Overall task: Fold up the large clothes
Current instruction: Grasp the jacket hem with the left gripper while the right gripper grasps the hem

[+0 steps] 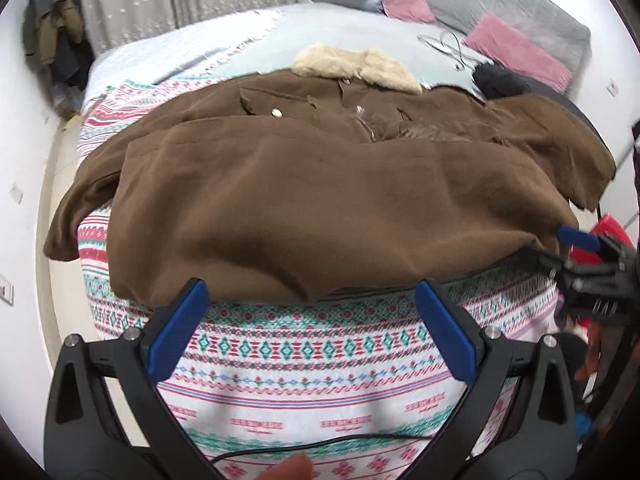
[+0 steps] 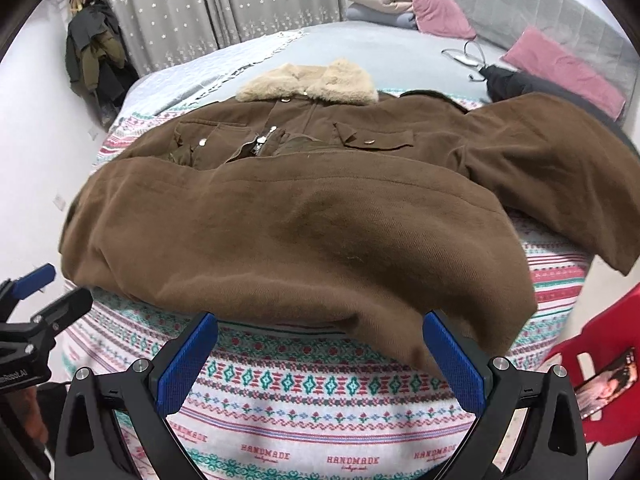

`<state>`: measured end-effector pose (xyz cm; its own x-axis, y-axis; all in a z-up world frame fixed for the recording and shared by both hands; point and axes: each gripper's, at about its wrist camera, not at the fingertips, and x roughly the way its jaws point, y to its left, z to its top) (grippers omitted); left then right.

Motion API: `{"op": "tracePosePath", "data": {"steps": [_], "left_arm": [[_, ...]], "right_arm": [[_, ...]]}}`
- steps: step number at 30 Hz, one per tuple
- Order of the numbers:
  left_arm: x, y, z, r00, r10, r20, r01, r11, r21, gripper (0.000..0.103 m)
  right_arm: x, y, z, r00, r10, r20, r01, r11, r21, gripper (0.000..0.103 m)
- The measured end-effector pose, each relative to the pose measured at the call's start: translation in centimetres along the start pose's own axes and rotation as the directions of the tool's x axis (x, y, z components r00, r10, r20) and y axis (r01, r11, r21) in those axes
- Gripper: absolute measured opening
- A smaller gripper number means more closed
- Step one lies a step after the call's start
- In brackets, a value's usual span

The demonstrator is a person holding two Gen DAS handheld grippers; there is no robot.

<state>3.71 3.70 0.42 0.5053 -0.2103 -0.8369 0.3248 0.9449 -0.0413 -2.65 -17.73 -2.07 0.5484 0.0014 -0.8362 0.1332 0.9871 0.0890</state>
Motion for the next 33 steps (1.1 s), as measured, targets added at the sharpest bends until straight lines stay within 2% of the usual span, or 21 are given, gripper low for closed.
{"op": "tracePosePath", "data": {"steps": [4,8,11,13,17,20,23,24,25,26,27,28,29,30,31,33], "left_arm": [[0.4,2.3,1.2,0.997,-0.057,-0.045,0.057,0.998,-0.015,0.103],[0.9,5.3,1.9,0.997,-0.035,-0.072,0.033,0.999,-0.026,0.103],[1.8,8.7,2.2,0.993,-0.047,-0.111,0.038,0.996,-0.078,0.103],[2.8,11.1,2.5,0.988,-0.050,-0.145,0.032,0.992,-0.126,0.103],[4.5,14.1,2.9,0.987,-0.066,-0.150,0.040,0.985,-0.168,0.099],[6.1,16.0,3.4,0.981,-0.113,-0.157,0.081,0.976,-0.200,0.098],[8.2,17.2,3.9,0.974,-0.148,-0.174,0.104,0.966,-0.237,0.095],[9.0,17.5,3.9,0.967,-0.181,-0.179,0.131,0.957,-0.260,0.088],[9.6,17.7,3.9,0.959,-0.218,-0.182,0.162,0.946,-0.282,0.083],[10.0,17.7,3.8,0.947,-0.268,-0.176,0.206,0.930,-0.305,0.076],[10.3,17.4,3.7,0.942,-0.293,-0.162,0.232,0.920,-0.316,0.070],[10.2,17.2,3.8,0.945,-0.289,-0.152,0.232,0.923,-0.307,0.065],[10.1,16.8,3.8,0.949,-0.277,-0.148,0.228,0.931,-0.286,0.057],[9.7,16.3,3.7,0.954,-0.261,-0.145,0.216,0.939,-0.267,0.045],[9.2,15.9,3.6,0.960,-0.243,-0.137,0.203,0.946,-0.253,0.038],[7.9,15.7,3.5,0.966,-0.235,-0.103,0.204,0.947,-0.248,0.021]], "right_arm": [[0.2,-1.3,0.9,0.999,0.050,-0.009,-0.050,0.999,-0.008,0.103],[0.2,-3.6,1.6,0.996,0.081,-0.030,-0.082,0.996,-0.037,0.103],[0.2,-6.2,1.9,0.994,0.104,-0.041,-0.105,0.994,-0.040,0.103],[0.5,-8.3,2.3,0.991,0.124,-0.049,-0.125,0.992,-0.013,0.103],[1.7,-12.5,3.8,0.984,0.170,-0.054,-0.163,0.981,0.107,0.103],[3.5,-15.4,4.9,0.972,0.229,-0.051,-0.213,0.953,0.216,0.103],[5.9,-17.6,5.3,0.966,0.251,-0.058,-0.221,0.922,0.317,0.103],[6.9,-18.2,5.2,0.957,0.283,-0.063,-0.242,0.901,0.361,0.100],[7.6,-18.5,5.1,0.947,0.317,-0.059,-0.271,0.882,0.386,0.089],[8.3,-18.6,4.9,0.924,0.379,-0.044,-0.328,0.847,0.418,0.077],[8.9,-18.5,4.6,0.894,0.447,-0.024,-0.391,0.805,0.446,0.055],[9.2,-18.6,4.5,0.882,0.472,-0.010,-0.414,0.784,0.462,0.049],[9.2,-18.3,4.3,0.882,0.472,0.006,-0.420,0.780,0.465,0.044],[9.0,-18.0,4.2,0.885,0.464,0.023,-0.424,0.785,0.451,0.030],[8.7,-17.6,4.1,0.879,0.476,0.038,-0.442,0.781,0.440,0.019],[7.8,-16.8,4.0,0.860,0.506,0.065,-0.484,0.767,0.421,0.014]]}}
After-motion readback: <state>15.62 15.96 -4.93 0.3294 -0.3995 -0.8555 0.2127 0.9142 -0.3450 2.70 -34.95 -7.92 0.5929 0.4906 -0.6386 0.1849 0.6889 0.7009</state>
